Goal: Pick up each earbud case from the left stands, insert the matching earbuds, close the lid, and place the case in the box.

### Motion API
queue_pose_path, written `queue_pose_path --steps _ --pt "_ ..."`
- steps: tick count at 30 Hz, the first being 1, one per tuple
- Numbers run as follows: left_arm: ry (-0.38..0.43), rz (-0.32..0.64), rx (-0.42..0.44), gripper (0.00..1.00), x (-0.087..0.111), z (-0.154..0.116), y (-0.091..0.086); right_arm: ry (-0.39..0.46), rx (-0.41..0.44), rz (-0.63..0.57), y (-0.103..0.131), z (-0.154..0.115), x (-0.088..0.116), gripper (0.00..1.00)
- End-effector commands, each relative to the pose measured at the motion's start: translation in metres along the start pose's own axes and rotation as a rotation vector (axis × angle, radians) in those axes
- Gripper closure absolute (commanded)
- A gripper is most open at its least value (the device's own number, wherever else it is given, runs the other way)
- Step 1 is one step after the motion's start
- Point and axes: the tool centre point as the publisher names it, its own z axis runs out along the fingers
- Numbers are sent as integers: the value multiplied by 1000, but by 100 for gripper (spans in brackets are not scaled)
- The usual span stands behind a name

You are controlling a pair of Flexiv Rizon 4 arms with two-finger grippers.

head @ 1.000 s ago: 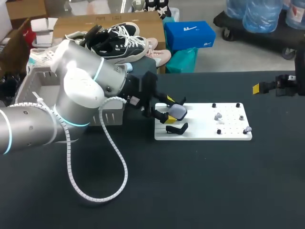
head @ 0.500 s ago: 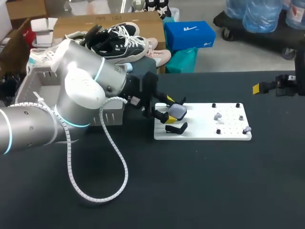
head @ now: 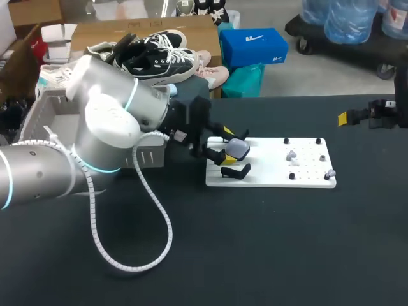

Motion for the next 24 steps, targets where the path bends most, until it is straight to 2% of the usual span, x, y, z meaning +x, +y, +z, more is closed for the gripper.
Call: queue_pose_path --steps 1,13,24 --pt "-8 18 -20 0 0 -5 -11 1 -1 -1 -1 0 0 0" --pt "19 49 -52 0 7 -3 -3 1 -1 -1 -1 0 0 0" --pt "11 23 -46 0 7 -3 4 1 -1 -1 -1 0 0 0"
